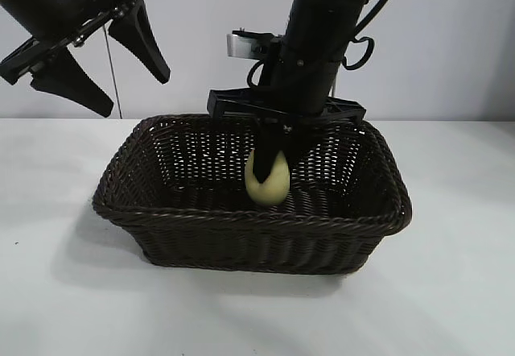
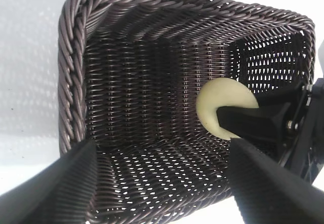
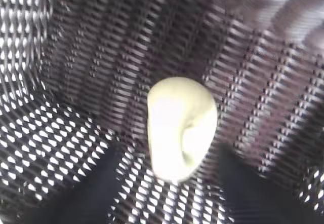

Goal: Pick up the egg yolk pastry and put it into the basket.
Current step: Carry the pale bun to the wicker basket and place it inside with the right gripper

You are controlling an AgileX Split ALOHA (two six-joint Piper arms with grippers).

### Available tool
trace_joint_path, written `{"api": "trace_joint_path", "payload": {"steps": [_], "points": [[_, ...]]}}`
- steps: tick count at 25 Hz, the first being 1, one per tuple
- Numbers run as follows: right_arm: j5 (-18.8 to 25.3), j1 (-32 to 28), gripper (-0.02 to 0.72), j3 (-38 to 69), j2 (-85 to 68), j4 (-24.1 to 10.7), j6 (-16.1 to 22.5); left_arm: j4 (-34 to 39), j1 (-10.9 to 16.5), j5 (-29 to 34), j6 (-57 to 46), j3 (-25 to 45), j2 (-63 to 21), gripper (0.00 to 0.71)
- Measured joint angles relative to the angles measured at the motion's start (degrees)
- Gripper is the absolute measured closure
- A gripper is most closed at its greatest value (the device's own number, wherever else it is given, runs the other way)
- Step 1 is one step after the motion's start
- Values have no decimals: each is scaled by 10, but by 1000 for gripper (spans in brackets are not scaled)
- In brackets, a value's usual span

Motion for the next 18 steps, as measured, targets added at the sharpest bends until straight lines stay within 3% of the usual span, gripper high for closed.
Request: {"api": "trace_joint_path", "payload": {"steps": [4, 7, 12, 18], "points": [[9, 0, 248, 0, 0, 0, 0, 0, 0, 2, 0, 0, 0, 184], [20, 0, 147, -2, 0, 0, 0, 0, 0, 2, 0, 0, 0, 184], [58, -5, 122, -24, 0, 1, -1, 0, 0, 2, 0, 0, 0, 184], [100, -35, 122, -72, -19, 27, -31, 0, 0, 3, 0, 0, 0, 184]]}}
